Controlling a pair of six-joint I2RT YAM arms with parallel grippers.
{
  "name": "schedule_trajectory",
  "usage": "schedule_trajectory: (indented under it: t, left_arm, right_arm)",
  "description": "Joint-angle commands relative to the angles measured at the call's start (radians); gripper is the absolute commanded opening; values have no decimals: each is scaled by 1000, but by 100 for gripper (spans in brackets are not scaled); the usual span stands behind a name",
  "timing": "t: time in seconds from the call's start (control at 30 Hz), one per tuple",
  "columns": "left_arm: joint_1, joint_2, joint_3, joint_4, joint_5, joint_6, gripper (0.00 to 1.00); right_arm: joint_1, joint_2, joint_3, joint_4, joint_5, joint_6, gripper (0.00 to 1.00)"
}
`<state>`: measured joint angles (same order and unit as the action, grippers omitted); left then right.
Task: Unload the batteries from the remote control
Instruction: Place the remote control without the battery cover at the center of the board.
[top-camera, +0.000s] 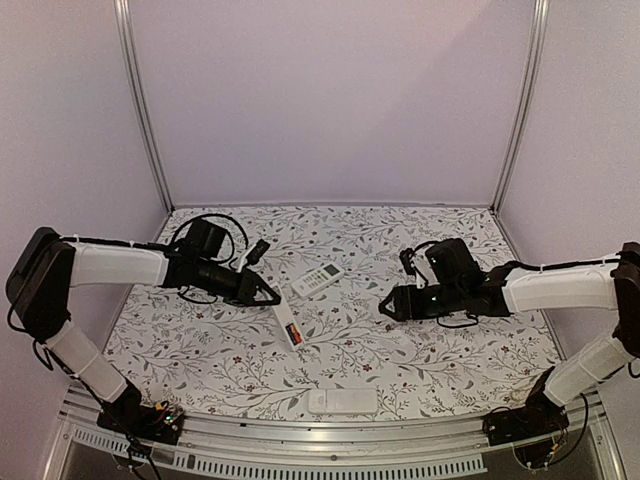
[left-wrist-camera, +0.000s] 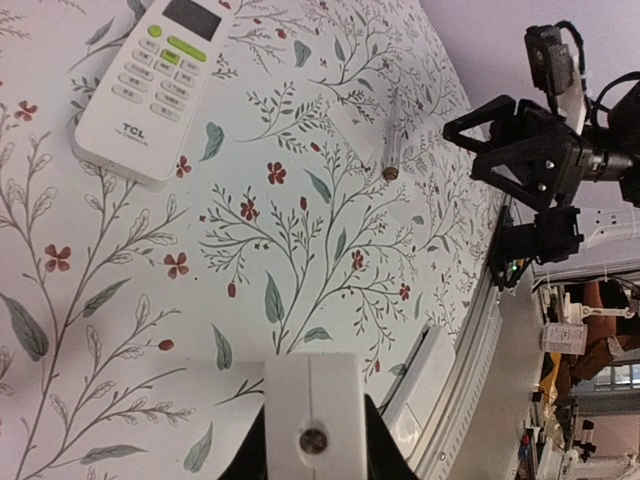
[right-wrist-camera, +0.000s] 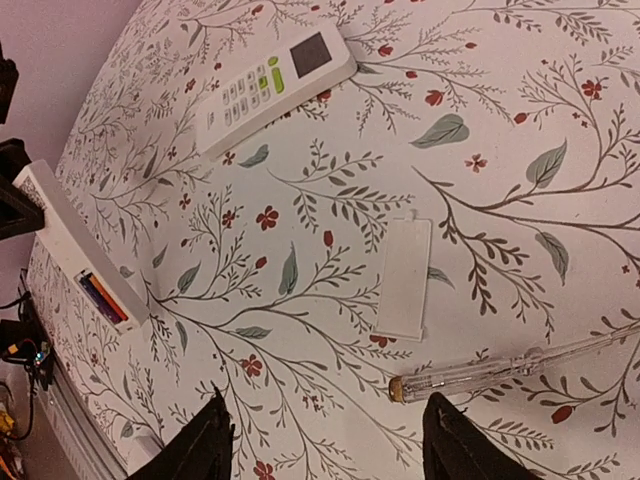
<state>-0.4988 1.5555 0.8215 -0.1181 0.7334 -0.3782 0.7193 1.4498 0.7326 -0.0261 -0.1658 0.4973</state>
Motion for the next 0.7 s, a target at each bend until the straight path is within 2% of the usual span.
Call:
schedule_trajectory:
  t: [0.0, 0.23, 0.67]
  left_arm:
    - [-15, 31, 37, -15, 6, -7, 6]
    - [-15, 57, 45, -32, -24, -16, 24]
    - [-5, 74, 63, -98, -150, -18, 43]
  right_arm:
    - [38, -28, -32, -97, 33, 82, 68]
    - [48, -35, -35, -95, 54, 130, 74]
    - [52, 13, 5, -133, 110, 154, 74]
